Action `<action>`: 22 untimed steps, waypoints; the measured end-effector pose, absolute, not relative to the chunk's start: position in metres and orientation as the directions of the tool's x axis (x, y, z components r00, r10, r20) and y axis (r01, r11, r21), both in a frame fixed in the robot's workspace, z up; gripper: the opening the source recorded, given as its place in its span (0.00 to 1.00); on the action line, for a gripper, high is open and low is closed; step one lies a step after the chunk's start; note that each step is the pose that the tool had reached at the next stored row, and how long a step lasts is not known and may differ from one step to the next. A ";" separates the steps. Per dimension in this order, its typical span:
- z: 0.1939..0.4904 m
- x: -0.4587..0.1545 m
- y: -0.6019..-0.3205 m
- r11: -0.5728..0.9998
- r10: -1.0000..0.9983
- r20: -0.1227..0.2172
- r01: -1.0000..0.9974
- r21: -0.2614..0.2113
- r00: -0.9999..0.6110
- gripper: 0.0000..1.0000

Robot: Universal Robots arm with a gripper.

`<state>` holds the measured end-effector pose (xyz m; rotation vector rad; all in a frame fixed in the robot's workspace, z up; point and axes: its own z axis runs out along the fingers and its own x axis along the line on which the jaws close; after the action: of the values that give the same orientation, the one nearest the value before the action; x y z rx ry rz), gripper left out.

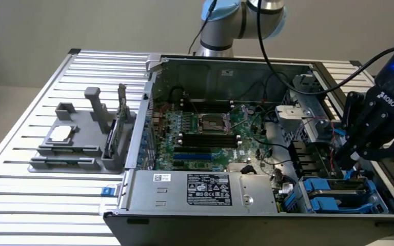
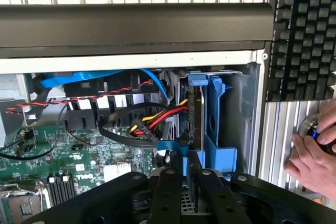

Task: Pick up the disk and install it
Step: 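Insert the second disk wire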

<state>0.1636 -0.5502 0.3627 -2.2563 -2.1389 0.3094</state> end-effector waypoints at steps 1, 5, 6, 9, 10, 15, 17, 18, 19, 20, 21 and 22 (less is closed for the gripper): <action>0.363 0.164 -0.550 -0.062 0.990 -0.131 0.987 -0.148 0.043 0.17; 0.362 0.163 -0.550 -0.060 0.991 -0.131 0.987 -0.148 0.040 0.16; 0.362 0.163 -0.550 -0.059 0.991 -0.131 0.987 -0.148 0.040 0.16; 0.362 0.162 -0.550 -0.057 0.991 -0.131 0.987 -0.148 0.037 0.16; 0.362 0.162 -0.550 -0.056 0.991 -0.131 0.987 -0.148 0.037 0.16; 0.362 0.161 -0.550 -0.052 0.991 -0.131 0.988 -0.148 0.032 0.16; 0.362 0.159 -0.550 -0.050 0.991 -0.131 0.988 -0.148 0.031 0.16; 0.363 0.159 -0.550 -0.050 0.991 -0.131 0.988 -0.148 0.030 0.16; 0.363 0.158 -0.550 -0.049 0.991 -0.131 0.988 -0.148 0.030 0.16; 0.363 0.158 -0.550 -0.048 0.991 -0.131 0.988 -0.148 0.029 0.16; 0.363 0.158 -0.550 -0.048 0.991 -0.131 0.988 -0.148 0.028 0.16; 0.363 0.158 -0.549 -0.047 0.991 -0.131 0.988 -0.148 0.027 0.18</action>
<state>0.1577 -0.5494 0.3630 -2.2401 -2.1575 0.3097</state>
